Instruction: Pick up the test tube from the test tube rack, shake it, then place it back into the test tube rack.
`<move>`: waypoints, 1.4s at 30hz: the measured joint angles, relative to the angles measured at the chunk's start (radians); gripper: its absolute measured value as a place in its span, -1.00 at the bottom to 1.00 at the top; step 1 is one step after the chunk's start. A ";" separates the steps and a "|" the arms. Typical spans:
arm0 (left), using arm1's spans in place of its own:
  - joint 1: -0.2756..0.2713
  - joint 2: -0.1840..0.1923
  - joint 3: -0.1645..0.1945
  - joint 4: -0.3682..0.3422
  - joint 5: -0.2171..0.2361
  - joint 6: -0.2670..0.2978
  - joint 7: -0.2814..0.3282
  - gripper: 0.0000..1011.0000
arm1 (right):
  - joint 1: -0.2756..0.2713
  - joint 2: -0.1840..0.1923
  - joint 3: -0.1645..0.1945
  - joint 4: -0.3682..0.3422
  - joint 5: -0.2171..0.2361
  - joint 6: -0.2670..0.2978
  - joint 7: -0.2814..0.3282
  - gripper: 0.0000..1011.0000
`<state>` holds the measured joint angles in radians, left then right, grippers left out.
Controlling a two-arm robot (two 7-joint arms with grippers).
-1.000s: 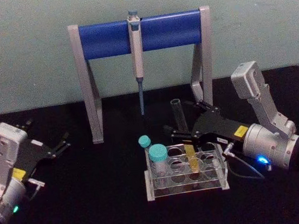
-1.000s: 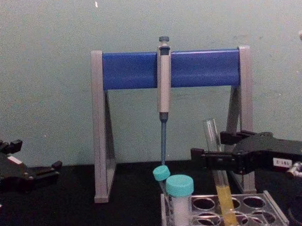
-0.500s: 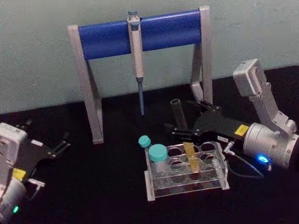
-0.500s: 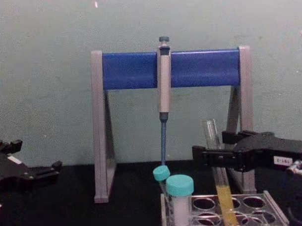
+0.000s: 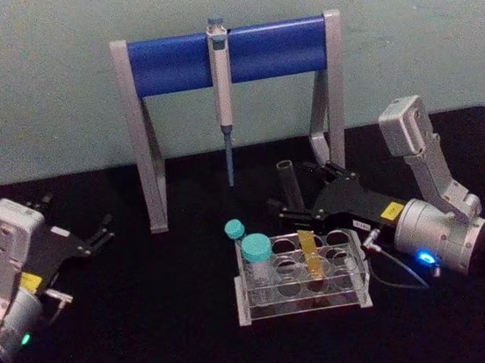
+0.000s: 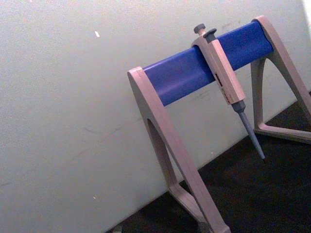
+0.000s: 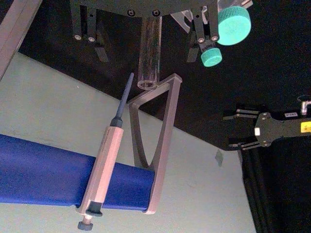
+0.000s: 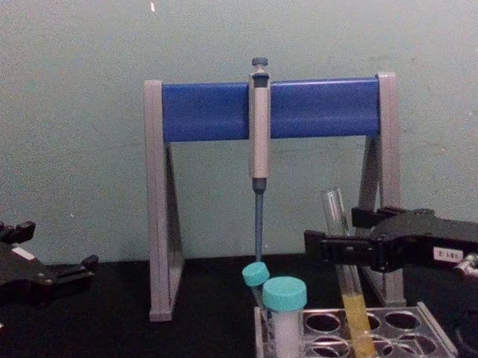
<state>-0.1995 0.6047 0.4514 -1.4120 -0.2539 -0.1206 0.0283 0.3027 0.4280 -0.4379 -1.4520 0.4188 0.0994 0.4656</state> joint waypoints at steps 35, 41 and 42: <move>0.000 0.000 0.000 0.000 0.000 0.000 0.000 0.98 | 0.000 0.001 -0.001 0.000 -0.001 -0.001 0.000 -0.55; 0.000 0.000 0.000 0.000 0.000 0.000 0.000 0.98 | 0.000 0.001 -0.001 0.000 -0.001 -0.001 0.000 -0.55; 0.000 0.000 0.000 0.000 0.000 0.000 0.000 0.98 | 0.000 0.001 -0.001 0.000 -0.001 -0.001 0.000 -0.55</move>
<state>-0.1995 0.6047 0.4514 -1.4120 -0.2539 -0.1205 0.0283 0.3028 0.4289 -0.4390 -1.4519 0.4178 0.0980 0.4654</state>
